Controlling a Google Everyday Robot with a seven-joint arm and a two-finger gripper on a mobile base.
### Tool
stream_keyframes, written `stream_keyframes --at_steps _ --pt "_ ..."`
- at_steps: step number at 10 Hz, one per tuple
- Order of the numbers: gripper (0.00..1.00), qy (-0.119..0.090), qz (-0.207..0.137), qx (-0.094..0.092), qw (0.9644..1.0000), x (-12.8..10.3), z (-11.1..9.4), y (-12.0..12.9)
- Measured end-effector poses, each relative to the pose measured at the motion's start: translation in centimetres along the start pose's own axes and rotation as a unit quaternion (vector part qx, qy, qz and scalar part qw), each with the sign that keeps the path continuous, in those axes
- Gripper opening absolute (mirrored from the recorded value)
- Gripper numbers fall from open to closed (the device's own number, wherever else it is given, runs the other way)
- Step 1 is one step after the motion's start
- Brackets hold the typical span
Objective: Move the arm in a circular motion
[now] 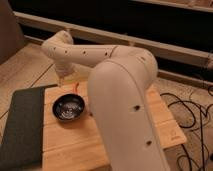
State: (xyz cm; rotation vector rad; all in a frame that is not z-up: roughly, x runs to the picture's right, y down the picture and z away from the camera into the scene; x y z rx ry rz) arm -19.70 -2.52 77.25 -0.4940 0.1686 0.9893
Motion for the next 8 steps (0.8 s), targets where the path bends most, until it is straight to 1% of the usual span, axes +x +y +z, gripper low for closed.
stream_keyframes --at_steps 1,2,4,5,6,7,8 --pt "0.65 -0.005 0.005 0.009 0.9999 1.5 -0.6 -0.2" --pt "0.65 -0.009 0.019 0.026 0.9994 3.6 -1.4 -1.4" --pt "0.65 -0.011 0.054 0.051 0.9972 6.5 -2.3 -4.2" --pt "0.65 -0.009 0.086 0.065 0.9941 8.4 -2.8 -6.4" --pt "0.65 -0.006 0.119 0.076 0.99 10.0 -3.1 -8.6" --pt "0.65 0.0 0.165 0.087 0.9825 11.7 -3.5 -11.6" --pt "0.65 0.007 0.188 0.094 0.9777 12.5 -3.6 -13.3"
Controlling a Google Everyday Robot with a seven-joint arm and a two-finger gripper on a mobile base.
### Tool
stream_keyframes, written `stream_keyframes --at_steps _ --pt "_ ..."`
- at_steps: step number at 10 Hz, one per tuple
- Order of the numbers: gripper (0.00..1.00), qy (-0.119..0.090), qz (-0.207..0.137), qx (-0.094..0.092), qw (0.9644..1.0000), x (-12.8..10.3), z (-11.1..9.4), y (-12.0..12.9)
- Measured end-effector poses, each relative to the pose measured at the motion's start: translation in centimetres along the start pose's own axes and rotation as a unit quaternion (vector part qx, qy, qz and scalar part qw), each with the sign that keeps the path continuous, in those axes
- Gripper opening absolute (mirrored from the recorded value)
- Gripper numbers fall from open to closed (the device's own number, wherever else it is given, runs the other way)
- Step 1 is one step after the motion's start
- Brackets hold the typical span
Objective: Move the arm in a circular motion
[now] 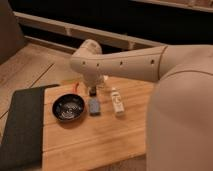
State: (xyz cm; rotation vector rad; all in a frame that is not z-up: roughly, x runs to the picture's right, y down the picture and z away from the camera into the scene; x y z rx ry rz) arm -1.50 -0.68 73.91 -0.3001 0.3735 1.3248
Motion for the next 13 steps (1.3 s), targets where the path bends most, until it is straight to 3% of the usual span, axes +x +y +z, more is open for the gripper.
stream_keyframes --at_steps 2,3,4,6,8,10,12,13 --pt "0.65 0.021 0.073 0.032 0.9966 -1.6 0.9 -6.5" --pt "0.65 0.026 0.086 0.045 0.995 -2.9 1.3 -8.4" --pt "0.65 0.033 0.092 0.062 0.9933 -5.0 2.2 -10.3" --pt "0.65 0.035 0.072 0.081 0.9935 -10.5 4.3 -11.2" --pt "0.65 0.03 0.034 0.077 0.996 -14.7 5.4 -8.9" --pt "0.65 0.02 -0.018 0.053 0.9982 -17.6 5.9 -4.5" --pt "0.65 0.011 -0.09 -0.004 0.9959 -19.1 6.1 3.0" --pt "0.65 0.012 -0.109 -0.023 0.9937 -19.0 6.1 5.2"
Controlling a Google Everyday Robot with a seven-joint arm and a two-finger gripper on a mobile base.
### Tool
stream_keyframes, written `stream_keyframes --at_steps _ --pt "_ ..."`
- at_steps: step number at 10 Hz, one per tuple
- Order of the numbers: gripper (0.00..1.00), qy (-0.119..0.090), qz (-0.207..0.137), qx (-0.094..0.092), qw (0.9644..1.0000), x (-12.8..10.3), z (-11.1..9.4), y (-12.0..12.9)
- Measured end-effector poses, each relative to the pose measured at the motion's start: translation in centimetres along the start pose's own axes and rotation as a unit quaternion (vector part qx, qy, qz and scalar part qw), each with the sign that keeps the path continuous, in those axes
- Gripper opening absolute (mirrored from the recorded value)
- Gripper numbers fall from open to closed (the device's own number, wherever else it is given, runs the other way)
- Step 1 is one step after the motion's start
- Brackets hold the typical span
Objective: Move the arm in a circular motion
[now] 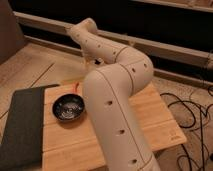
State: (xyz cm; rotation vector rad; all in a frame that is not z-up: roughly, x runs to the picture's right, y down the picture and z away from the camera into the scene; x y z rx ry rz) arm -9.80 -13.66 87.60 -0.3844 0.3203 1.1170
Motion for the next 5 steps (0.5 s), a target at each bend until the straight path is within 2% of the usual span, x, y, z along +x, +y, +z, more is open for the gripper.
stream_keyframes --at_steps 1,2,3,5 --pt "0.65 -0.001 -0.031 -0.035 0.9989 0.0 0.1 3.9" --pt "0.65 -0.002 -0.049 -0.056 0.9973 0.3 -0.1 6.1" --pt "0.65 -0.003 -0.07 -0.083 0.9941 1.0 -0.6 9.0" --pt "0.65 -0.008 -0.106 -0.122 0.9868 3.7 -2.0 13.5"
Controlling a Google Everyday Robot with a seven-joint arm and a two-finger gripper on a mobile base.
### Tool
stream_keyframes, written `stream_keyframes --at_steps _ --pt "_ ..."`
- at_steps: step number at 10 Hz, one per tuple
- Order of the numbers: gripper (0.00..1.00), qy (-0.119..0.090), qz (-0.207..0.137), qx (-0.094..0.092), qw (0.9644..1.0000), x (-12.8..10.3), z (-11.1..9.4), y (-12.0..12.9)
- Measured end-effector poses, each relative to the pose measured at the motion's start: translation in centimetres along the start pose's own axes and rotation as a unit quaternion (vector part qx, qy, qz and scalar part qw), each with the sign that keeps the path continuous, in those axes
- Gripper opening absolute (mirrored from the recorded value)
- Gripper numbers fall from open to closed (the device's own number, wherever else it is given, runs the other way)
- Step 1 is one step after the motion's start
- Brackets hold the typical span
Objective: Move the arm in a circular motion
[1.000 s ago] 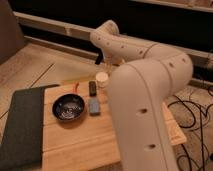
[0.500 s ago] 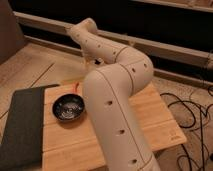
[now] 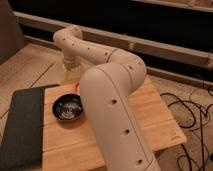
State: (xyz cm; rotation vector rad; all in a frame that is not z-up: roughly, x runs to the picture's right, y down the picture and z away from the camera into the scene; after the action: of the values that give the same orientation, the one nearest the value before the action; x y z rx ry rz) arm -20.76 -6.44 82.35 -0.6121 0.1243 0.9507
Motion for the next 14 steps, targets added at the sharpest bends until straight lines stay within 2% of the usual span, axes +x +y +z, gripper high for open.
stream_keyframes --at_steps 2,4,6,8,9,10,11,13,14 --pt "0.65 -0.008 -0.014 -0.004 0.9999 2.6 -1.0 1.7" --pt "0.65 -0.012 -0.006 0.004 0.9999 6.1 -2.1 1.5" --pt "0.65 -0.006 0.028 0.012 0.9995 10.4 -2.9 -0.2" --pt "0.65 -0.002 0.079 0.022 0.9966 14.0 -3.4 -2.8" --pt "0.65 -0.004 0.122 0.031 0.992 15.5 -4.0 -4.9" --pt "0.65 -0.008 0.175 0.045 0.9835 17.0 -4.6 -7.9" --pt "0.65 -0.012 0.213 0.057 0.9752 17.7 -5.3 -10.2" --pt "0.65 -0.026 0.288 0.093 0.9527 17.4 -7.6 -15.9" --pt "0.65 -0.03 0.303 0.108 0.9465 16.7 -8.3 -17.8"
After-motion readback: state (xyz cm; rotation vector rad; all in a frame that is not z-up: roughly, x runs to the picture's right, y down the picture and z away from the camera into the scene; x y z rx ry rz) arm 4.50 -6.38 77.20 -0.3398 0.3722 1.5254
